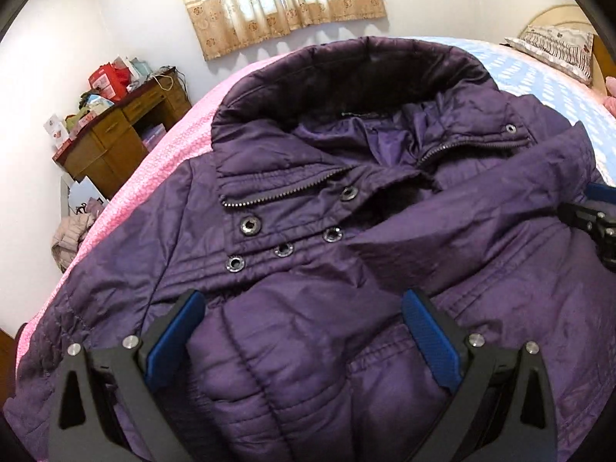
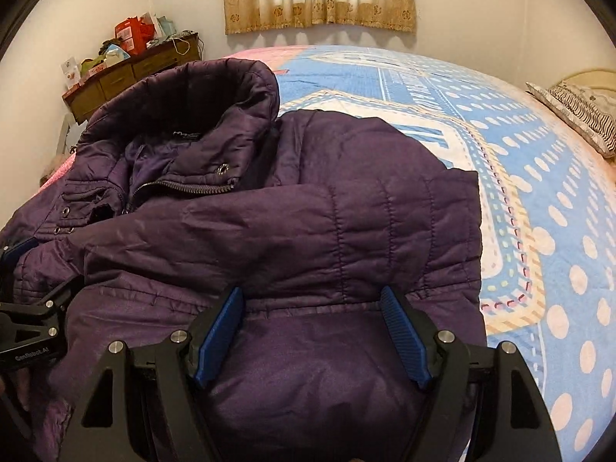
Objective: Fold large clothes
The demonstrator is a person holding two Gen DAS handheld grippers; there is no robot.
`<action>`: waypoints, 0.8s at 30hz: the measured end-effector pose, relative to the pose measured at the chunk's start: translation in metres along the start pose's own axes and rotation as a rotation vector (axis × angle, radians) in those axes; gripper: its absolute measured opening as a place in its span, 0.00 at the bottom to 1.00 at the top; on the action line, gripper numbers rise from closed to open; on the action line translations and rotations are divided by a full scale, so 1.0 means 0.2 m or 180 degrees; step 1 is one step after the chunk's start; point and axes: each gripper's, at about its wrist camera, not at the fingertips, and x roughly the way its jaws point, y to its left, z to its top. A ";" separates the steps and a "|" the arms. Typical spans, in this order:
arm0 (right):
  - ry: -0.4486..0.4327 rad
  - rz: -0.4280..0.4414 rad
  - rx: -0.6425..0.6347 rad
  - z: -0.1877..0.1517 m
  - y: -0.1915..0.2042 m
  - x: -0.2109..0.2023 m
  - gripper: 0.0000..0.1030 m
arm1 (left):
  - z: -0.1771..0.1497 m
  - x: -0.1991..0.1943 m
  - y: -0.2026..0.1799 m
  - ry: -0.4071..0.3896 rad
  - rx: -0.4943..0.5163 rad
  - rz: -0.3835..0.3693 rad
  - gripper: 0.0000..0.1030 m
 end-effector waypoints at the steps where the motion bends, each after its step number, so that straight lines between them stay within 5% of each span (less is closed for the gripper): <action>1: 0.0003 -0.0019 -0.0014 0.00 0.00 0.00 0.73 | 0.00 0.00 0.00 0.0002 -0.0018 -0.0019 1.00; 19: 0.0054 -0.0244 -0.0177 0.00 0.13 -0.01 0.73 | 0.02 0.01 0.03 0.0021 -0.0070 -0.0058 1.00; 24: -0.0307 -0.0059 -0.0171 0.04 0.31 -0.25 0.80 | 0.02 0.02 0.05 0.0031 -0.0118 -0.0116 1.00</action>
